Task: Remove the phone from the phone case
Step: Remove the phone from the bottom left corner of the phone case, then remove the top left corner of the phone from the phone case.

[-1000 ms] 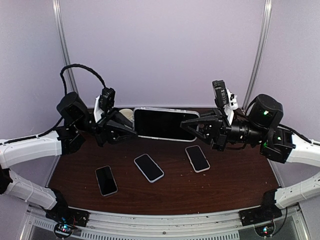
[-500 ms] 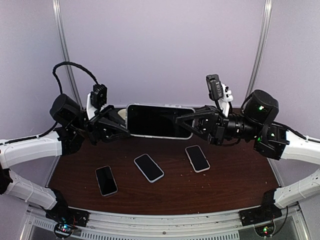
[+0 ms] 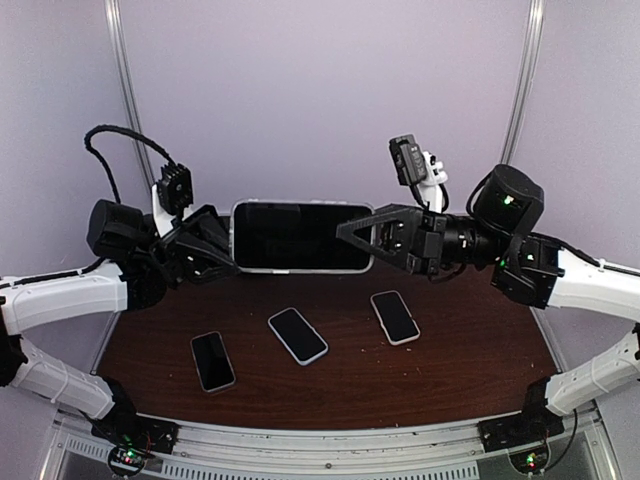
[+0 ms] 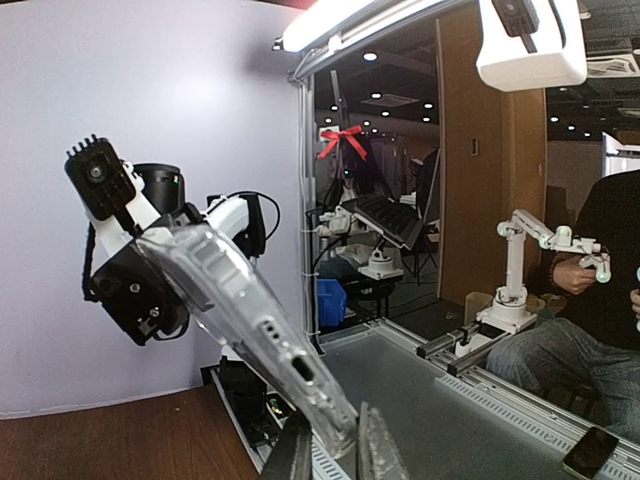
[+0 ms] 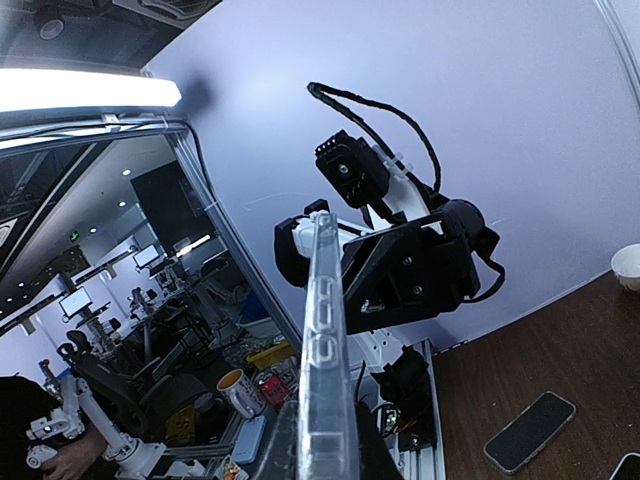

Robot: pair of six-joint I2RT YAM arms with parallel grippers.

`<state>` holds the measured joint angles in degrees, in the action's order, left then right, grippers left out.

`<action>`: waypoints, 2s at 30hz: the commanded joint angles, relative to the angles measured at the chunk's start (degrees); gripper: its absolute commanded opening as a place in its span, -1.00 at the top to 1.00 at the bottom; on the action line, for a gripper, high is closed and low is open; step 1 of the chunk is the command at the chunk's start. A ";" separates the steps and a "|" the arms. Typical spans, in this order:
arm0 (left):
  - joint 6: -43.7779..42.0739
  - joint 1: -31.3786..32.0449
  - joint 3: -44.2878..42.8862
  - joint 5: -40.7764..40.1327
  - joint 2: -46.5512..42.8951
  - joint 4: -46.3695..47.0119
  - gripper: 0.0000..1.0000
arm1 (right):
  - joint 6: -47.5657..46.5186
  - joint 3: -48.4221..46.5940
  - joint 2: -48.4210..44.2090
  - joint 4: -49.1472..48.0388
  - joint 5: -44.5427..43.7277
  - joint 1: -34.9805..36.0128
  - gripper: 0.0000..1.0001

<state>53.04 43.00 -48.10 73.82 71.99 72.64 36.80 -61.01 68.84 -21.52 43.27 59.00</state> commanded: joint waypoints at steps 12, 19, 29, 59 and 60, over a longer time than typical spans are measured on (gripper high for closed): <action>-11.28 0.94 -1.75 -4.26 -2.03 -13.65 1.00 | 9.01 -2.71 4.92 4.91 6.74 5.33 1.00; -24.69 0.93 -4.15 -9.27 -4.62 -33.09 1.00 | 6.03 -3.88 5.00 8.08 6.04 6.34 1.00; -33.56 0.94 -8.46 -15.64 -4.93 -50.45 1.00 | 1.35 -5.80 4.62 14.36 4.70 6.47 1.00; -59.45 -6.22 -14.35 -28.64 -10.17 -80.03 -0.20 | -33.02 -7.79 -9.70 43.52 -8.57 0.93 1.00; -61.30 -6.34 -14.31 -26.81 -10.58 -80.99 -0.21 | -36.80 -6.61 -10.95 43.04 -9.43 0.86 1.00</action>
<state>-1.06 37.74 -60.77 41.65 63.53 -6.11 14.46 -67.48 62.08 21.04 39.31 60.88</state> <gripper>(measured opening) 0.597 0.093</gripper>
